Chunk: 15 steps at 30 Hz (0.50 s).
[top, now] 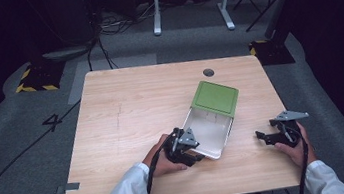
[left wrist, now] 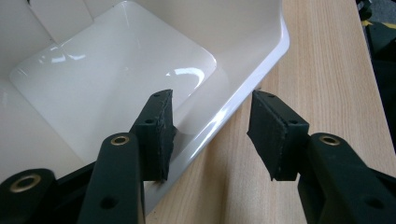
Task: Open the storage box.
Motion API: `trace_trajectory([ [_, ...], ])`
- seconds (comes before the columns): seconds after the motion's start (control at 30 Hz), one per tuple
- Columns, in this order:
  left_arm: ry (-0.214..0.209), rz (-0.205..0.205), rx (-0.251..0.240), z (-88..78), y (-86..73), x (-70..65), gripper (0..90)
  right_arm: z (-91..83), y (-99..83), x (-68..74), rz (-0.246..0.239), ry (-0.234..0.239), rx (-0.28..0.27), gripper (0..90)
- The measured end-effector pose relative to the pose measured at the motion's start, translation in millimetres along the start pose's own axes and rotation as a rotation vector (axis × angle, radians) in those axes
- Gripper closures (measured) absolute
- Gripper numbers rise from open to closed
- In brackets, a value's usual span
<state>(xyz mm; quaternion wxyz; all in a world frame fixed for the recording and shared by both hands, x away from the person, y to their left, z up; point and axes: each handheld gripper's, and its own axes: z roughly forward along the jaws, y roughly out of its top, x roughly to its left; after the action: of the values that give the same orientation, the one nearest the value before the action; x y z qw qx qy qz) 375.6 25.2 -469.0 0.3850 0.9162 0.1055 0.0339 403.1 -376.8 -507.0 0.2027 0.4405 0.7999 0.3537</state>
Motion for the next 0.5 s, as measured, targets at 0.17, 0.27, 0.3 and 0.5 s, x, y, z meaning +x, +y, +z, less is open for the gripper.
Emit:
trace_trajectory([
  [0.17, 0.003, -0.004, 0.004, -1.5, -1.6, -2.9, 50.1, 0.0, 0.0, 0.0, 0.000, 0.000, 0.000, 15.4],
  [0.27, 0.001, 0.000, -0.002, -2.1, -2.9, -4.2, 49.8, 0.0, 0.0, 0.0, 0.000, 0.000, 0.000, 15.4],
  [0.3, 0.001, 0.000, -0.002, -2.1, -2.9, -4.2, 49.8, 0.0, 0.0, 0.0, 0.000, 0.000, 0.000, 15.4],
  [0.5, 0.005, -0.002, 0.007, -3.6, -4.3, -6.7, 48.8, 0.0, 0.0, 0.0, 0.000, 0.000, 0.000, 15.4],
])
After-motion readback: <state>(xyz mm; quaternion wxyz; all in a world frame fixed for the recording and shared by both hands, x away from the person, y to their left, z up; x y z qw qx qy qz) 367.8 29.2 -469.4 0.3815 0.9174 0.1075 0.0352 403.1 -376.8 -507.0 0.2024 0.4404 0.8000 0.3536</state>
